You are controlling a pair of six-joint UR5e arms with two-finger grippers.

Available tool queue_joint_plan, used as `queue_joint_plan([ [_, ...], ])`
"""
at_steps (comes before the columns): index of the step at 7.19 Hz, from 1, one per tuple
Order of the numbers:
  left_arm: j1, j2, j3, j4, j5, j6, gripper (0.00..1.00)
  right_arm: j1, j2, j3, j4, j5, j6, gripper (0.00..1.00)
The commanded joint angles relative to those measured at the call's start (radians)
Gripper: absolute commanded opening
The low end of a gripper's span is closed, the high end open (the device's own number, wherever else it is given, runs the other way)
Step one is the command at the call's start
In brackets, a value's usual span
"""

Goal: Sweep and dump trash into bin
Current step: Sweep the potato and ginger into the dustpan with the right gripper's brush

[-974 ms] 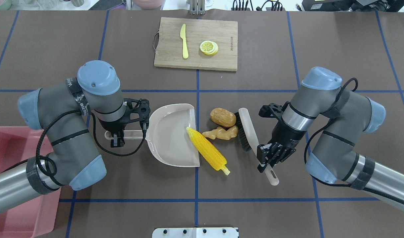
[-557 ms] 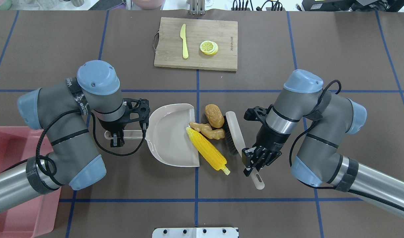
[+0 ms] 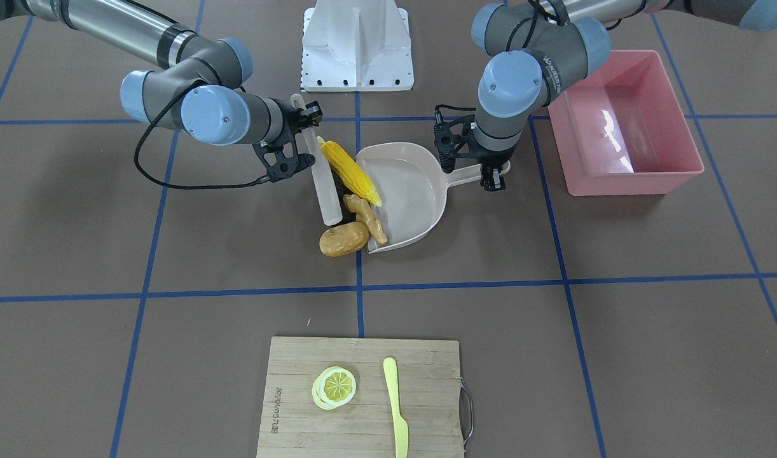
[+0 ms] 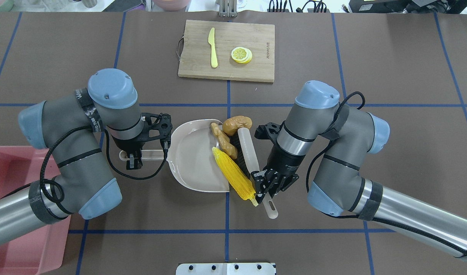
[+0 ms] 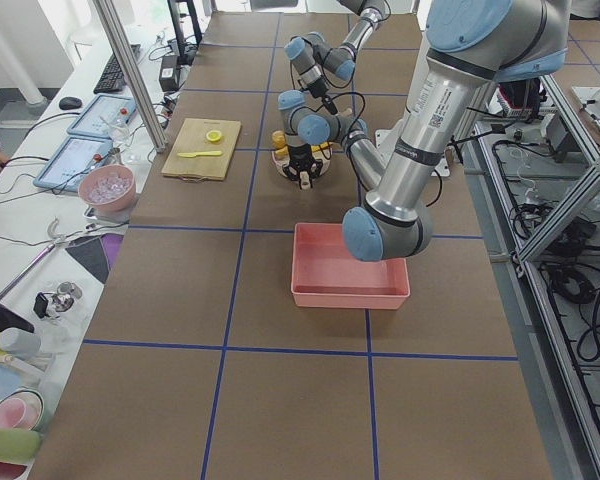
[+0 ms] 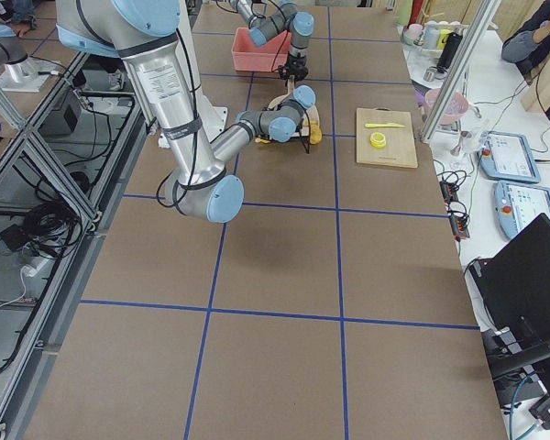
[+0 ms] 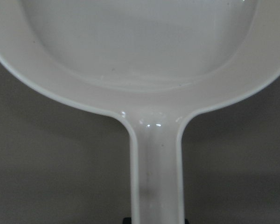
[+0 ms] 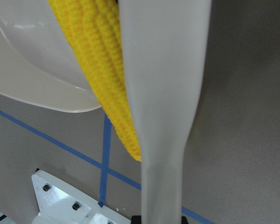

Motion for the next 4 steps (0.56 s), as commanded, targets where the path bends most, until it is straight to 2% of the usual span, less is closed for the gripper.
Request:
queue_joint_plan([
  [1, -0.001, 0.004, -0.005, 0.011, 0.000, 0.000, 0.00, -0.014, 0.067, -0.029, 0.001, -0.020, 0.052, 0.00],
  [4, -0.001, 0.006, -0.005, 0.018, 0.000, 0.000, 0.00, 0.041, 0.013, 0.058, -0.006, 0.006, 0.088, 0.00],
])
